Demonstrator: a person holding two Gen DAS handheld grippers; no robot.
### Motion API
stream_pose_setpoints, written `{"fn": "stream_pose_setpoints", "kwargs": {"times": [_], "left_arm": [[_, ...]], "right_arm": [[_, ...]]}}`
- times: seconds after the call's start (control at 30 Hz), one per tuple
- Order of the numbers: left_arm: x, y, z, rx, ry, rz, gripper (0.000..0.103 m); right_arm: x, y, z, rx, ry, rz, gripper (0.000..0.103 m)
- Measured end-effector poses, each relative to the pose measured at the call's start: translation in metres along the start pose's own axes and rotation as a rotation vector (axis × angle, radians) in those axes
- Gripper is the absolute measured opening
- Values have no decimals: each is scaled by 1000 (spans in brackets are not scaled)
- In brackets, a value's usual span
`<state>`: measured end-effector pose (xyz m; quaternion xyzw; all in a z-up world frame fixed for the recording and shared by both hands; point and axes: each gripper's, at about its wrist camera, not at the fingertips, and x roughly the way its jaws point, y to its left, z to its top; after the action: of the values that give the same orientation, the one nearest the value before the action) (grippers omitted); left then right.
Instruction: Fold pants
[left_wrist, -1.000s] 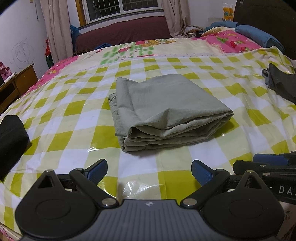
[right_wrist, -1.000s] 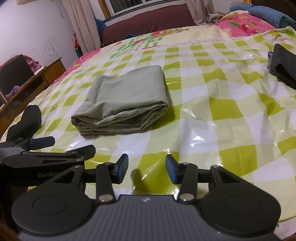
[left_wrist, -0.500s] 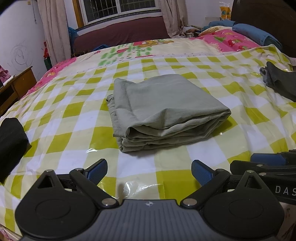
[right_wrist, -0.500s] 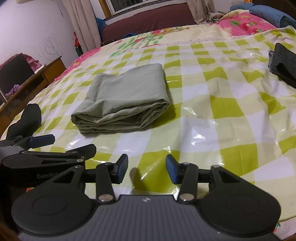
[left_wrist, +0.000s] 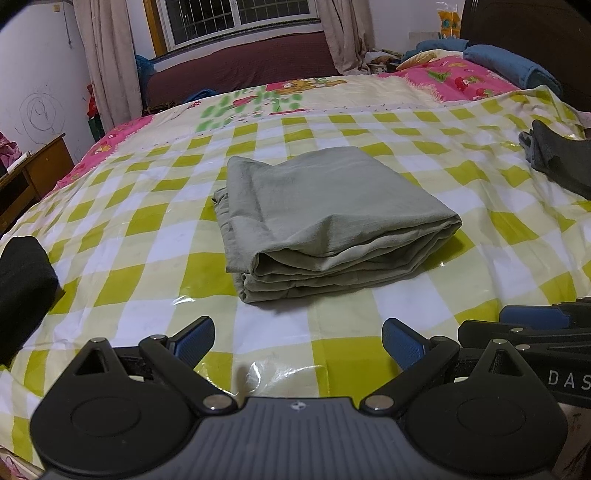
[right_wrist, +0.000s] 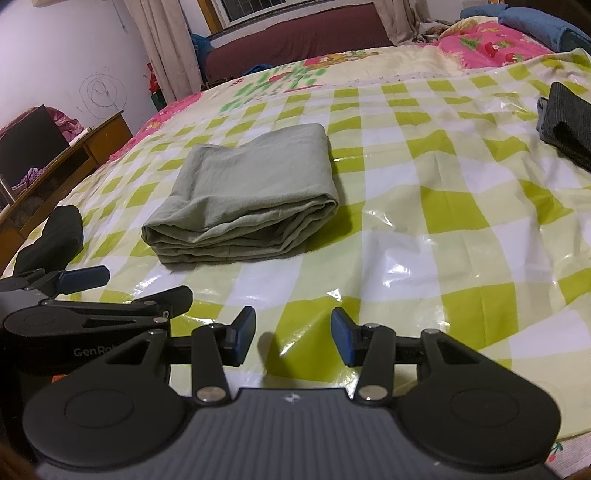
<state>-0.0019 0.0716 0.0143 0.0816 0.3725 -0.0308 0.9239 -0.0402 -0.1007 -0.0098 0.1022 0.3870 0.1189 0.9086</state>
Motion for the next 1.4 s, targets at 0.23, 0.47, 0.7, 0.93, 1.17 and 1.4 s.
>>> {"fn": "stream_pose_setpoints", "kwargs": {"times": [0.23,0.47,0.7,0.93,1.17,1.4], "left_arm": [[-1,0,0,6,1,7,103],[-1,0,0,6,1,7,103],[-3,3,-1,9,-4,15,103],[-3,3,-1,10,-4,15,103],[-3,3,-1,10,-1,17,103],[-2,4,-1,11,5,19,103]], "right_arm": [[1,-1,0,1,4,4,47],[1,-1,0,2,4,6,47],[1,-1,0,1,5,12,46],[0,-1,0,1,6,11,47],[1,-2,0,1,7,13,46],[1,-2,0,1,10,13,47]]}}
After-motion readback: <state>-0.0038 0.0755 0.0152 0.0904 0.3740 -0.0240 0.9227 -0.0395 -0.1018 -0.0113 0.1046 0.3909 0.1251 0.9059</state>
